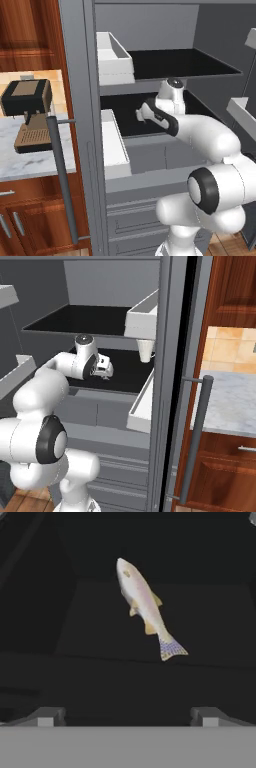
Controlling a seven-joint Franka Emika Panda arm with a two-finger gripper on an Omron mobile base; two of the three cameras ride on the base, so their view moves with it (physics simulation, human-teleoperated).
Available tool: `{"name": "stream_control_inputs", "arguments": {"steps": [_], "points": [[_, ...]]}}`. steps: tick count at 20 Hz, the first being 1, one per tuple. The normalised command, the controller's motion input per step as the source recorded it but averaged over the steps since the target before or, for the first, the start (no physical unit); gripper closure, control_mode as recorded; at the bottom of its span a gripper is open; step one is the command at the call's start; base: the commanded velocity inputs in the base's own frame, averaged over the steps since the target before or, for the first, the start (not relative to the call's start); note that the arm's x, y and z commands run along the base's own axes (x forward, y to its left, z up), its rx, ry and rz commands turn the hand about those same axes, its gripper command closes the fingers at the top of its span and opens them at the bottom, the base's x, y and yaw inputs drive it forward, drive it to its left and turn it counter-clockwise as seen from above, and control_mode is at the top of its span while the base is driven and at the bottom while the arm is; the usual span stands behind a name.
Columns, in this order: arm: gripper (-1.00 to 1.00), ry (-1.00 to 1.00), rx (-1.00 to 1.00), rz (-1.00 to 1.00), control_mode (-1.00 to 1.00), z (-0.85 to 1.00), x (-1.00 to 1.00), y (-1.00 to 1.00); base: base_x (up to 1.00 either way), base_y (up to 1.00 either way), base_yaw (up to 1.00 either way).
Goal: Take the fish from the fridge and place it on the digital scale on the counter by the fridge. Wait a few seconds for a reading, then move it to the plate on the dining counter.
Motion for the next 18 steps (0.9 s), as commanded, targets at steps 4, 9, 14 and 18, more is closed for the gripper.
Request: {"name": "stream_control_inputs", "arguments": {"steps": [4,9,14,18], "points": [[-1.00,-0.02,-0.01,0.07,-1.00,0.00,0.15,-0.19,0.00,0.00,0.00],[-1.00,0.00,-0.03,0.03,-1.00,-0.07,0.18,-0.02,0.00,0.00,0.00],[-1.00,0.00,-0.02,0.00,-1.00,-0.11,0.48,0.00,0.00,0.00,0.00],[-1.00,0.00,0.00,0.00,-1.00,-0.05,0.41,0.00,0.00,0.00,0.00]]}}
